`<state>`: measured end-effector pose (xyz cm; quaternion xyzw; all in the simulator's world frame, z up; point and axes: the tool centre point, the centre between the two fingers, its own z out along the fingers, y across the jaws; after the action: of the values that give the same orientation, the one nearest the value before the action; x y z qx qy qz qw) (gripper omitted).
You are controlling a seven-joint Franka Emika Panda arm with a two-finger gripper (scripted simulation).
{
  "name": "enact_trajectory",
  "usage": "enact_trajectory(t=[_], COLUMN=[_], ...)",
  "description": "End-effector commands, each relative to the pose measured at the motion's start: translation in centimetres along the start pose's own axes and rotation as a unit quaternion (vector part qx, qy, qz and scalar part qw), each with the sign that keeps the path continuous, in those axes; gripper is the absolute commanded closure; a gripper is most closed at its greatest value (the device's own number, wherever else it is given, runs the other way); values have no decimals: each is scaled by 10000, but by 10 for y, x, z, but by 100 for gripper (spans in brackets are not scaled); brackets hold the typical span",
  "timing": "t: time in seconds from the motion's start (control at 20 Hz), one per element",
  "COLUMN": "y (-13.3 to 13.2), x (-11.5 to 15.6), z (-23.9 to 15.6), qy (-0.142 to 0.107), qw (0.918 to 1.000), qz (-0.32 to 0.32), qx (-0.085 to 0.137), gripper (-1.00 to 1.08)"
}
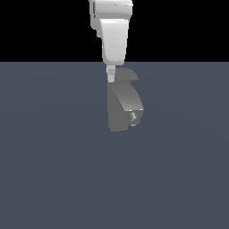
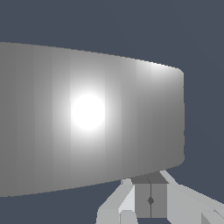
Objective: Turn on the faucet by rotating a designated handle.
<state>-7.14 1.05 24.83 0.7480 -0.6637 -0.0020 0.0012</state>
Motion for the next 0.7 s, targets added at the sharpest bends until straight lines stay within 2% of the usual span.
enact_trajectory(t=[0.0,0.45,0.5,0.55,0.65], y=[1,7,7,3,-2], x=[32,87,87,67,74], z=[0,0,0,0,0], qy=[6,7,7,1,2], qw=[9999,9998,9998,10000,10000], qz=[159,178,178,31,41], qx=[26,22,22,25,25], gripper=[108,108,108,108,108])
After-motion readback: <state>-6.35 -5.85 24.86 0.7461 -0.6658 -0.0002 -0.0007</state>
